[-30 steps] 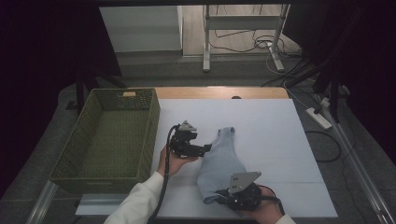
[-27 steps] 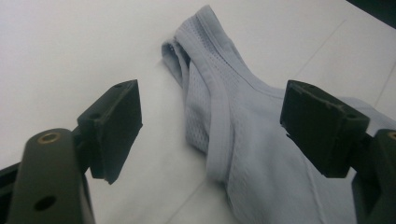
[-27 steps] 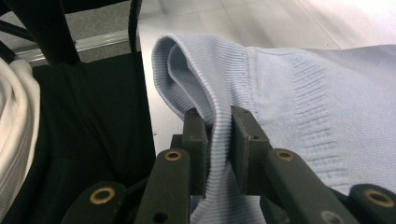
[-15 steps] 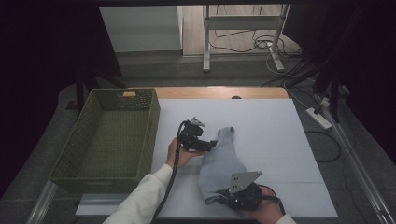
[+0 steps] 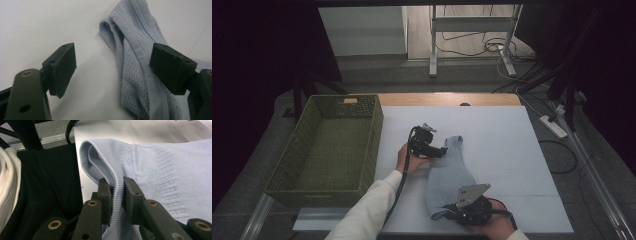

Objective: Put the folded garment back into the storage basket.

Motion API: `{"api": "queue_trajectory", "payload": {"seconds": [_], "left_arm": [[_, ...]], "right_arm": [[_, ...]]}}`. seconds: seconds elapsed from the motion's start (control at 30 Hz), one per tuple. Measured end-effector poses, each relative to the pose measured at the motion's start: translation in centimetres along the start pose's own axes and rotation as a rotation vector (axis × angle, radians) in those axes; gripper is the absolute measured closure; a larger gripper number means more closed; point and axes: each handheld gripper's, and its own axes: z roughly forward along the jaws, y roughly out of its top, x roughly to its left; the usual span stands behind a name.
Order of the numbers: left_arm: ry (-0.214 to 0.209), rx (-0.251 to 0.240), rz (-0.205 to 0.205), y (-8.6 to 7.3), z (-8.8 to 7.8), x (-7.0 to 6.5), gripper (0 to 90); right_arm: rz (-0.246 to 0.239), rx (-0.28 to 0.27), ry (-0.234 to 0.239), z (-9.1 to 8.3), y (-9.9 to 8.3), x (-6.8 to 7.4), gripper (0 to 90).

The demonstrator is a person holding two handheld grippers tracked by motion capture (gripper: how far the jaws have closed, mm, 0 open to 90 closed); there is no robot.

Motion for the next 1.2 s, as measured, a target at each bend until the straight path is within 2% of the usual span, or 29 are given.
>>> {"api": "queue_trajectory", "payload": {"seconds": [0.27,0.5,0.63,0.77,1.1,1.2], "left_arm": [[-0.016,0.001,-0.02,0.5,0.8,0.3,21.8],[-0.051,0.013,-0.03,0.7,1.6,0.4,22.0],[-0.063,0.031,-0.016,0.8,2.1,0.1,22.1],[-0.062,0.065,-0.001,0.9,2.8,-0.2,22.3],[-0.032,0.078,0.027,1.4,3.3,-0.2,19.6],[-0.042,0.085,0.019,1.5,3.6,0.0,19.9]], "right_arm": [[0.003,0.002,0.003,0.1,0.0,0.0,76.5],[0.002,0.005,0.004,0.1,0.0,0.0,76.5],[0.001,0.007,0.005,0.1,0.0,0.0,76.5],[0.001,0.008,0.007,0.1,0.0,0.0,76.5],[-0.001,0.009,0.006,0.2,0.0,0.0,76.5],[-0.002,0.009,0.006,0.2,0.0,0.0,76.5]]}}
